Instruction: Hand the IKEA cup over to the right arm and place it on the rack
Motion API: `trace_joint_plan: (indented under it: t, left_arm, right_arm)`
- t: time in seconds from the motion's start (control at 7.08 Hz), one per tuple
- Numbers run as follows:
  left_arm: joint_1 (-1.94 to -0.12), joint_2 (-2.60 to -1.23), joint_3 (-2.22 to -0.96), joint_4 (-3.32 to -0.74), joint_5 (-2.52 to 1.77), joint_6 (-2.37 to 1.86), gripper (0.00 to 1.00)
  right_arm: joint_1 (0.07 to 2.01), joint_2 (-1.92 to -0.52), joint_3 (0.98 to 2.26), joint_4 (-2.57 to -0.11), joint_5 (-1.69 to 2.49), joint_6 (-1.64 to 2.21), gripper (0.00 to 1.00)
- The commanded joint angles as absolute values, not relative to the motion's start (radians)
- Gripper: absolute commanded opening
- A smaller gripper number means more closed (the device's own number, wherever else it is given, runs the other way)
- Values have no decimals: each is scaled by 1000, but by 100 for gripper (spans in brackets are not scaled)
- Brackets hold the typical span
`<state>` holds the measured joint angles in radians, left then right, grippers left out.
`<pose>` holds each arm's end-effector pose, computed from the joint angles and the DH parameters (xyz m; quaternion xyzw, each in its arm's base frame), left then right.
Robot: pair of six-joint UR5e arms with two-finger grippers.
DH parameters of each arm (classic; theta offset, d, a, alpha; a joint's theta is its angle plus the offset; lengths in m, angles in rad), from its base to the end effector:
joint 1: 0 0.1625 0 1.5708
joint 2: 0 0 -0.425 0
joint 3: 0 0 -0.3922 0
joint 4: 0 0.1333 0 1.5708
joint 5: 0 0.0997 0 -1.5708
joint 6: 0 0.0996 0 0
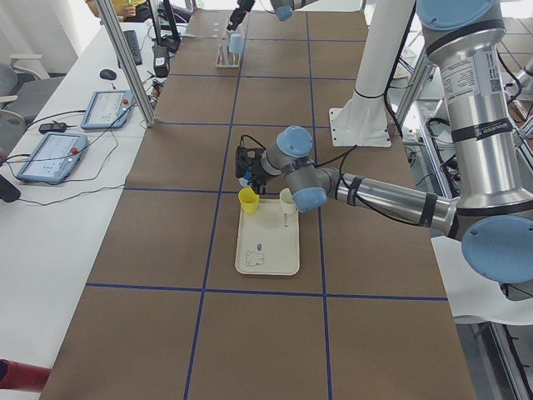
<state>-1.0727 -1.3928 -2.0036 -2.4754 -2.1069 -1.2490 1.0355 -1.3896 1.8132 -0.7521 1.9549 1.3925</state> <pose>0.1295 -0.4107 0.4248 0.1693 0.5472 -0.1609 0.8038 -0.1999 -0.5252 0.3548 0.1983 -0.5578 0.2307 0.7722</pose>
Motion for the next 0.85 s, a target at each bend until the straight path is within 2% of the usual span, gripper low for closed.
trace_joint_plan:
  t: [0.0, 0.42, 0.71]
  left_arm:
    - [-1066, -1651, -1971, -2479, -2109, -1618, 0]
    - [-907, -1984, -1864, -2535, -2079, -1964, 0]
    - [-874, -2029, -1797, -2803, -2022, -2136, 0]
  right_arm:
    - [976, -1318, 1865, -752, 1957, 1638, 100]
    - [885, -1217, 1913, -739, 1956, 1902, 100]
    - [842, -1149, 1968, -738, 1950, 2152, 100]
